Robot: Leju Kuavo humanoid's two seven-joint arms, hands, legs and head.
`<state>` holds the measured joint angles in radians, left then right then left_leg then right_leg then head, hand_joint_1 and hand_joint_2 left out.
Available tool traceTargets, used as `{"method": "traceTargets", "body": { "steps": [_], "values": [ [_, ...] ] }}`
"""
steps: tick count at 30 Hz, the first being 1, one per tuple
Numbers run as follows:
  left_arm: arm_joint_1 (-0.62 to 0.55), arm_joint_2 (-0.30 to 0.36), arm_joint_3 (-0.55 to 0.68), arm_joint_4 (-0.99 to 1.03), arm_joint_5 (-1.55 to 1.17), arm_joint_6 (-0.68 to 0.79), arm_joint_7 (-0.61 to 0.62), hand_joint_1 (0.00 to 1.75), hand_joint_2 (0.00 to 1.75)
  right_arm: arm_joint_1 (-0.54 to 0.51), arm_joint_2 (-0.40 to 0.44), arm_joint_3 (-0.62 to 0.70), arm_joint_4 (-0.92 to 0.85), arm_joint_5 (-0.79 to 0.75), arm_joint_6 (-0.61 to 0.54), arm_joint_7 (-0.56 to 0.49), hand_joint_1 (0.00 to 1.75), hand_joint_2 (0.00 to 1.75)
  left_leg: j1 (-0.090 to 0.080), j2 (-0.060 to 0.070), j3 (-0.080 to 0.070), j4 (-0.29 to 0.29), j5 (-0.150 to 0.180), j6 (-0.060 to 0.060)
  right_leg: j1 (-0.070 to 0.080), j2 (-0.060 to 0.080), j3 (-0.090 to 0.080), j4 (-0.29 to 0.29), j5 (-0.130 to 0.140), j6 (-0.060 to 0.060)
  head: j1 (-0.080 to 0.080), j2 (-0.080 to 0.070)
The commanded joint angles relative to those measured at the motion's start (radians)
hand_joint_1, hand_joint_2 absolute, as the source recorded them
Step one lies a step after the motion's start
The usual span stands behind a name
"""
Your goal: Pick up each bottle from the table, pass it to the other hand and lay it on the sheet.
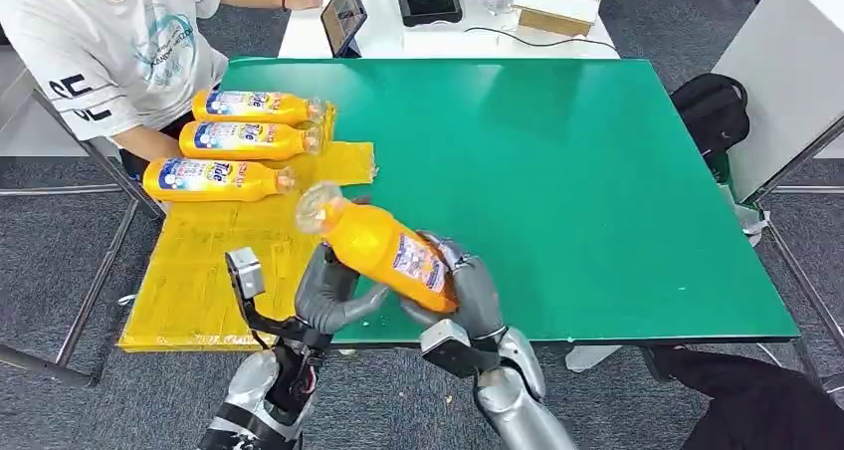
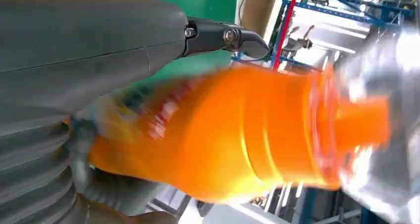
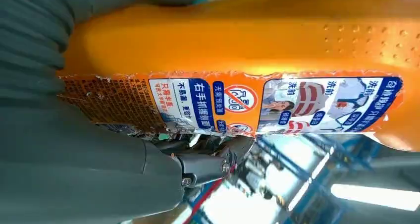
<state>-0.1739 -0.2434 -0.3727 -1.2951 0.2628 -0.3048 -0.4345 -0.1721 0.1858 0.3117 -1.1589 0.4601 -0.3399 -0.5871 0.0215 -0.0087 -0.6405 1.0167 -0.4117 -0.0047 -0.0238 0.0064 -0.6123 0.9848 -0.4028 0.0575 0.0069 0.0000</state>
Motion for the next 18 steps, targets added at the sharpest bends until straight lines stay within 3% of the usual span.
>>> {"method": "traceTargets", "body": {
  "steps": [1,6,12,15,18],
  "values": [
    [-0.027,0.026,-0.054,0.053,-0.030,0.030,-0.004,0.00,1.75,-0.071,0.024,0.104,0.160,0.030,0.016,0.026,1.75,1.75,0.000,0.003,0.005,-0.001,-0.001,0.001,0.001,0.002,0.004,-0.001,-0.001,-0.002,0.000,0.000],
    [-0.035,0.020,-0.048,0.068,-0.040,0.044,-0.008,0.00,1.75,-0.076,0.037,0.153,0.203,0.041,0.035,0.035,1.75,1.75,0.000,0.002,0.003,-0.001,-0.001,0.001,0.000,0.001,0.003,-0.001,0.000,-0.002,0.000,0.000],
    [-0.039,0.010,-0.030,0.083,-0.044,0.060,-0.011,0.00,1.75,-0.081,0.054,0.213,0.287,0.039,0.060,0.035,1.75,1.75,0.001,0.004,0.016,-0.003,-0.005,0.002,0.002,0.001,0.015,-0.003,-0.004,-0.007,0.000,0.000],
    [-0.039,0.012,-0.027,0.081,-0.043,0.059,-0.012,0.00,1.75,-0.077,0.053,0.218,0.295,0.038,0.063,0.034,1.75,1.75,0.000,0.001,0.004,-0.001,-0.001,0.001,0.001,0.000,0.003,-0.001,-0.001,-0.002,0.000,0.000],
    [-0.036,0.010,-0.022,0.078,-0.047,0.065,-0.016,0.00,1.75,-0.083,0.055,0.228,0.318,0.028,0.084,0.035,1.75,1.75,0.000,0.000,0.006,-0.001,-0.001,0.001,0.001,-0.001,0.005,-0.001,-0.002,-0.003,0.000,0.000]
  ]
}}
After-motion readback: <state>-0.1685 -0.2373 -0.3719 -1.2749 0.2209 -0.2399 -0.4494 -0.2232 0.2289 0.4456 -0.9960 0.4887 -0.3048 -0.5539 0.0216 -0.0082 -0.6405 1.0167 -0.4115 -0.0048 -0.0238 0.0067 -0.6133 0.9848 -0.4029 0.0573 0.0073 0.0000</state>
